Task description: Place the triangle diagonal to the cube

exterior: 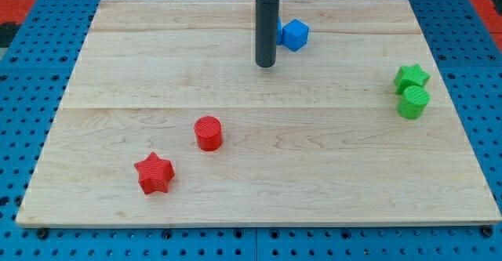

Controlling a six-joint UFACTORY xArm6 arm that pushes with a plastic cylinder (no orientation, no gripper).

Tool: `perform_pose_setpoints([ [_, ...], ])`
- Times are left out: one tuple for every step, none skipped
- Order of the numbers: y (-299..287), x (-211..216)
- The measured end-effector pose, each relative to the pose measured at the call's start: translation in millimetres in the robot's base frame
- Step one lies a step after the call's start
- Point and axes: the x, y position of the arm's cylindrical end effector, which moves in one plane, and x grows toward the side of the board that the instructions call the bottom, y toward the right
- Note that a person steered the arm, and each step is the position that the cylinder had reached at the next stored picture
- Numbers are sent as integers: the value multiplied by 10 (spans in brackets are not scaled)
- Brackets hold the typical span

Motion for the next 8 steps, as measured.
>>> perform_pose_setpoints([
  [238,126],
  [511,194],
  [952,164],
  [1512,107],
  [1544,-211],
  [1470,-583],
  [1097,-690],
  [299,-730],
])
